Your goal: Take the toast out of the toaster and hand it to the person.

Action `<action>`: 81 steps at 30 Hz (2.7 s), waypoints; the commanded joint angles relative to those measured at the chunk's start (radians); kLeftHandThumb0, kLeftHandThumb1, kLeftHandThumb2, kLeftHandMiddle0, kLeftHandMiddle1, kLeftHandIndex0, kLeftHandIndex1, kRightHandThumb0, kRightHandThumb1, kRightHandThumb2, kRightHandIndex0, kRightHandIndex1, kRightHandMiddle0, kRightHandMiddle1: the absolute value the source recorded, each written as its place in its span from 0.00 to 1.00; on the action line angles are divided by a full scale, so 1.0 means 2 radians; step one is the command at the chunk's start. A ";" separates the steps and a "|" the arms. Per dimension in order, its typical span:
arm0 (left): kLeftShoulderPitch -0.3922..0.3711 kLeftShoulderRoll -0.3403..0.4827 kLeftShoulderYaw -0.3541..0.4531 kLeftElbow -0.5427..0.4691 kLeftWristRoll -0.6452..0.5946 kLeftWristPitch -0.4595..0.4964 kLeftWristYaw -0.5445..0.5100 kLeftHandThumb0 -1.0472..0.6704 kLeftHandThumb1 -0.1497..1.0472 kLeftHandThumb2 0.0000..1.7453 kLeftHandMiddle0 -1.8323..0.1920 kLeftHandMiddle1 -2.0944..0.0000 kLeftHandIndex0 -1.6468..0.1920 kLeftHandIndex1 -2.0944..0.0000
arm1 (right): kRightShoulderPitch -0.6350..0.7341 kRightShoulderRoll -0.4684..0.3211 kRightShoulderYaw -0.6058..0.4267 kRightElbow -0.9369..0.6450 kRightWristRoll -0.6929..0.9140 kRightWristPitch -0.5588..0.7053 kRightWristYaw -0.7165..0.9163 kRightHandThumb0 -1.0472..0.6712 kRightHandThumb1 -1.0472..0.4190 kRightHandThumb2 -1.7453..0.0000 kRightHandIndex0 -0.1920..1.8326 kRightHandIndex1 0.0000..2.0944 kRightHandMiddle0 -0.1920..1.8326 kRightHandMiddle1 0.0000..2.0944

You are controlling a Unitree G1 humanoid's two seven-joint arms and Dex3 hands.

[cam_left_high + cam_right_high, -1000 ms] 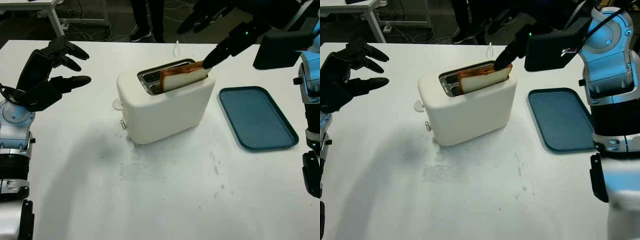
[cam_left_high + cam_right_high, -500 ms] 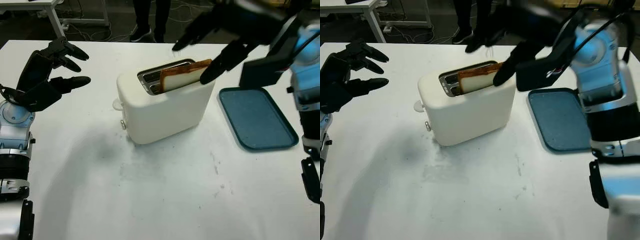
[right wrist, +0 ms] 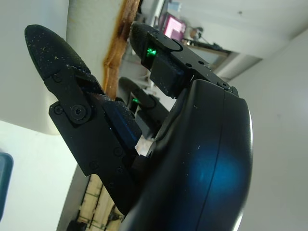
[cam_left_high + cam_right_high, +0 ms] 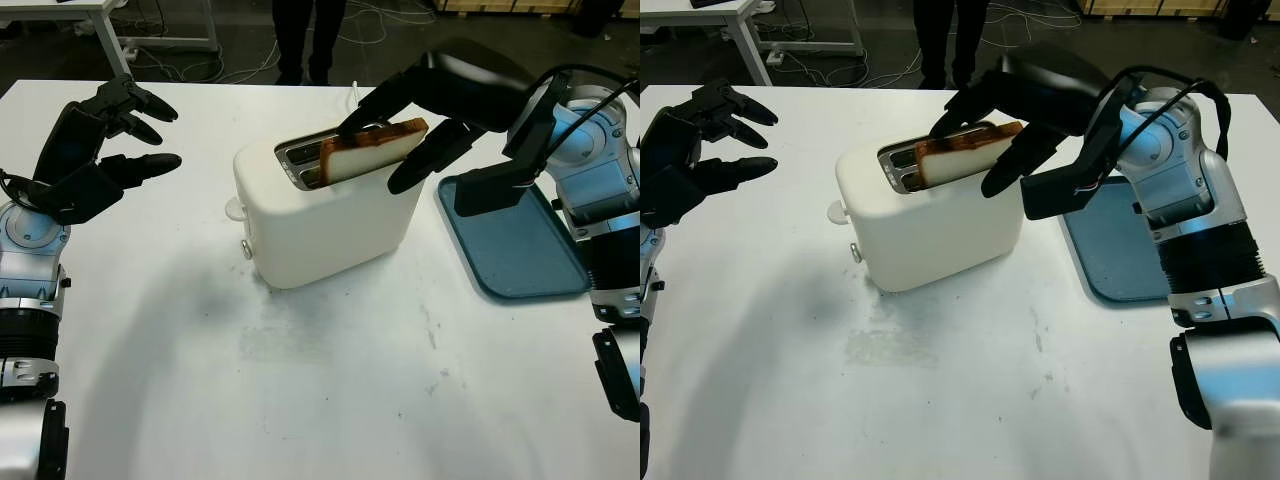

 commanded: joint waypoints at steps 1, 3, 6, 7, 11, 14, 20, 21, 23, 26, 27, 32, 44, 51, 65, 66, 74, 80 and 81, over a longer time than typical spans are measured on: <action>0.006 0.000 -0.001 0.000 0.003 -0.004 0.003 0.06 0.89 0.02 0.72 0.37 0.73 0.42 | 0.007 0.006 0.002 0.001 -0.002 -0.009 -0.011 0.15 0.26 1.00 0.54 0.00 0.51 0.00; 0.006 0.000 -0.001 0.002 0.004 -0.006 0.004 0.05 0.89 0.02 0.72 0.37 0.73 0.42 | 0.008 0.010 0.000 0.006 -0.002 -0.013 -0.020 0.16 0.27 1.00 0.54 0.00 0.51 0.00; 0.004 0.002 -0.002 0.011 0.007 -0.018 0.005 0.05 0.89 0.03 0.72 0.37 0.73 0.42 | 0.007 0.012 -0.001 0.014 -0.001 -0.021 -0.029 0.17 0.27 1.00 0.54 0.00 0.51 0.00; 0.003 0.002 -0.002 0.013 0.007 -0.020 0.005 0.05 0.89 0.03 0.72 0.37 0.73 0.42 | 0.007 0.013 -0.001 0.017 0.000 -0.024 -0.032 0.17 0.27 1.00 0.53 0.00 0.51 0.00; 0.005 -0.002 0.000 0.007 -0.001 -0.009 0.001 0.05 0.89 0.03 0.72 0.37 0.73 0.42 | 0.004 0.012 0.002 0.027 -0.006 -0.032 -0.039 0.22 0.26 1.00 0.53 0.00 0.51 0.00; 0.004 0.000 -0.001 0.010 0.003 -0.015 0.003 0.05 0.89 0.03 0.72 0.37 0.73 0.42 | 0.002 0.014 0.004 0.035 -0.011 -0.033 -0.043 0.25 0.25 1.00 0.54 0.01 0.51 0.00; 0.007 -0.001 0.001 0.005 0.002 -0.008 0.006 0.05 0.89 0.02 0.72 0.37 0.73 0.42 | -0.002 0.016 0.013 0.047 -0.021 -0.031 -0.042 0.28 0.24 1.00 0.55 0.01 0.52 0.01; 0.007 -0.001 0.001 0.005 0.002 -0.009 0.006 0.05 0.89 0.02 0.72 0.37 0.73 0.42 | -0.003 0.016 0.014 0.048 -0.023 -0.031 -0.041 0.29 0.24 1.00 0.55 0.01 0.52 0.01; 0.007 -0.001 0.002 0.006 0.000 -0.009 0.005 0.05 0.89 0.02 0.72 0.37 0.73 0.42 | -0.004 0.015 0.017 0.049 -0.028 -0.029 -0.039 0.30 0.23 0.99 0.58 0.03 0.53 0.01; 0.006 -0.004 0.004 0.010 -0.008 -0.010 0.001 0.05 0.89 0.02 0.72 0.38 0.73 0.43 | -0.005 0.015 0.020 0.054 -0.032 -0.025 -0.038 0.31 0.22 0.99 0.63 0.06 0.54 0.01; 0.006 -0.005 0.003 0.011 -0.008 -0.012 0.001 0.05 0.89 0.02 0.72 0.37 0.73 0.43 | -0.006 0.015 0.021 0.055 -0.034 -0.021 -0.036 0.31 0.21 0.99 0.63 0.06 0.54 0.01; 0.007 -0.003 0.001 0.009 -0.001 -0.012 0.006 0.05 0.89 0.02 0.72 0.37 0.73 0.42 | -0.006 0.015 0.026 0.055 -0.037 -0.006 -0.029 0.33 0.18 1.00 0.53 0.46 0.55 0.01; 0.010 -0.002 0.000 0.006 0.005 -0.012 0.011 0.05 0.89 0.03 0.73 0.37 0.73 0.42 | -0.019 0.019 0.032 0.089 -0.059 -0.045 -0.058 0.42 0.09 0.98 0.54 0.65 0.70 0.08; 0.009 -0.004 0.000 0.009 0.000 -0.012 0.009 0.05 0.89 0.03 0.73 0.37 0.73 0.42 | -0.025 0.009 0.046 0.108 -0.124 -0.068 -0.127 0.32 0.09 0.86 0.62 0.82 0.59 0.58; 0.009 -0.003 -0.002 0.009 0.002 -0.010 0.009 0.05 0.89 0.03 0.73 0.37 0.74 0.41 | -0.051 0.019 0.032 0.171 -0.124 -0.081 -0.204 0.35 0.09 0.82 0.60 0.83 0.46 0.83; 0.009 -0.003 -0.002 0.009 0.002 -0.011 0.008 0.04 0.89 0.03 0.73 0.37 0.74 0.41 | -0.057 0.021 0.025 0.182 -0.103 -0.080 -0.190 0.35 0.09 0.82 0.60 0.83 0.46 0.83; 0.007 -0.004 -0.003 0.013 0.001 -0.012 0.008 0.04 0.89 0.03 0.73 0.36 0.74 0.41 | -0.114 0.041 -0.047 0.257 0.068 -0.053 -0.083 0.38 0.09 0.80 0.56 0.83 0.43 0.83; 0.007 -0.002 -0.004 0.017 0.006 -0.017 0.012 0.04 0.89 0.04 0.73 0.36 0.74 0.41 | -0.146 0.023 -0.087 0.300 0.098 -0.054 -0.088 0.37 0.09 0.77 0.59 0.83 0.47 0.83; 0.007 -0.002 -0.004 0.017 0.006 -0.016 0.012 0.04 0.89 0.04 0.73 0.36 0.74 0.41 | -0.152 0.025 -0.098 0.311 0.111 -0.046 -0.083 0.37 0.09 0.77 0.59 0.83 0.47 0.83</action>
